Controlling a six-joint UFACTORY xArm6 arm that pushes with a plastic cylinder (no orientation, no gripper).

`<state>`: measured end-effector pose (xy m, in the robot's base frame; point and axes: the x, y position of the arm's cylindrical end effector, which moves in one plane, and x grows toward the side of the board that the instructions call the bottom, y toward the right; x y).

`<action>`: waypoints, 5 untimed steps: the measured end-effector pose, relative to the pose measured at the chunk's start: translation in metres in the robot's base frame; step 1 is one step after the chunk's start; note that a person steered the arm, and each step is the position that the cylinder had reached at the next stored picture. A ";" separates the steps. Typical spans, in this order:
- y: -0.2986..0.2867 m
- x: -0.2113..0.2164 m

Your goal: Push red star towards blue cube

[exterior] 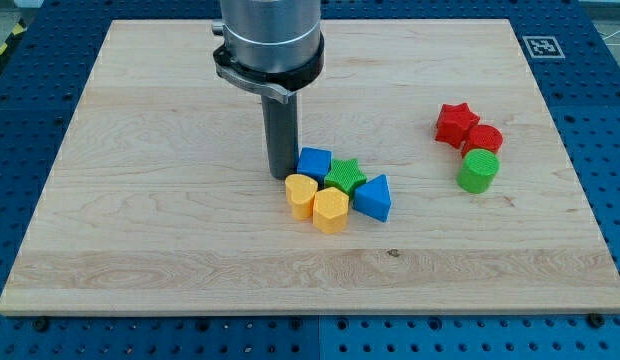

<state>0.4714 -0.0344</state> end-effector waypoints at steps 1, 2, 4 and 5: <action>0.000 -0.030; 0.012 -0.096; 0.147 -0.151; 0.223 -0.151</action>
<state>0.3201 0.1888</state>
